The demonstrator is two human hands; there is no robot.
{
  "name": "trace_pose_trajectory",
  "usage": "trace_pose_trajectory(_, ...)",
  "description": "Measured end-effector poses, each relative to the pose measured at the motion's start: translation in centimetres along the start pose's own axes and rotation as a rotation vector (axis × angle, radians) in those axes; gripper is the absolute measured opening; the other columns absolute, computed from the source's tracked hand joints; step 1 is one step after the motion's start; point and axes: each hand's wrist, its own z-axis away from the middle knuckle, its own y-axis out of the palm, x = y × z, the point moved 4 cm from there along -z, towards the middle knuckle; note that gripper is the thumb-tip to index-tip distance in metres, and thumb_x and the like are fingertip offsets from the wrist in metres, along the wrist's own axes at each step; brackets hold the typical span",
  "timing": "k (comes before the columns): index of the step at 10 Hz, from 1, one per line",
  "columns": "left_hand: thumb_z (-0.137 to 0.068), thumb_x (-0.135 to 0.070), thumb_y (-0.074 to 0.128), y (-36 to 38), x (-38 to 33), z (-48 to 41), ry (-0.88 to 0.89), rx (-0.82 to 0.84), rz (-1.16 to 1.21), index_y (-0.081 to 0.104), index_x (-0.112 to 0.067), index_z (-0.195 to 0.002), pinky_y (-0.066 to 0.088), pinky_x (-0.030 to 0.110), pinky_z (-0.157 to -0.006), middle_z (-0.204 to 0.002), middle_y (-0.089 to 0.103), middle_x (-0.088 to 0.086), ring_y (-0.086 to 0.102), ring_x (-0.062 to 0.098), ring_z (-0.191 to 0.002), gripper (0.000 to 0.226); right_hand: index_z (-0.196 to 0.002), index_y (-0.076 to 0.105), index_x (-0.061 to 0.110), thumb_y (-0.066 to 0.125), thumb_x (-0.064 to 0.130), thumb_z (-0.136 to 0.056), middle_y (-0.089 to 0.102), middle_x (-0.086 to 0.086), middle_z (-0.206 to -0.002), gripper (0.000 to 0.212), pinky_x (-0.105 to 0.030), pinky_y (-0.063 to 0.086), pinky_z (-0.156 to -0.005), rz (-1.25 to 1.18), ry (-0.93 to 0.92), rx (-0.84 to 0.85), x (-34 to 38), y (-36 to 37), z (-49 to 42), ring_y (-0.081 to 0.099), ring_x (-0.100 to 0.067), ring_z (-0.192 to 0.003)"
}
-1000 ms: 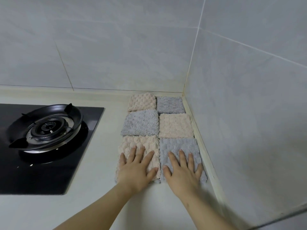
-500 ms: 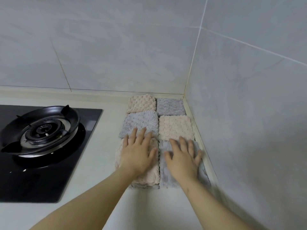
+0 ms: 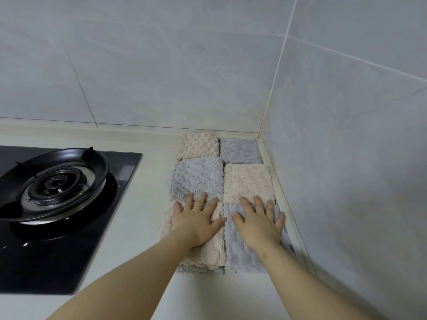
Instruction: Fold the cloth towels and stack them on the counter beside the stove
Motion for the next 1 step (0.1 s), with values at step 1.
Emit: trace_pose_trajectory(1, -0.093, -0.058, 0.026, -1.63, 0.26, 1.02, 0.027, -0.179, 0.106, 0.019, -0.037, -0.145, 0.009, 0.047, -0.114, -0.156, 0.014, -0.006, 0.004, 0.021, -0.144, 0.056, -0.143, 0.029, 0.036, 0.021, 0.053, -0.09, 0.022, 0.006, -0.155, 0.057, -0.046, 0.003, -0.114, -0.074, -0.012, -0.165, 0.47, -1.25, 1.57, 0.009, -0.021, -0.144)
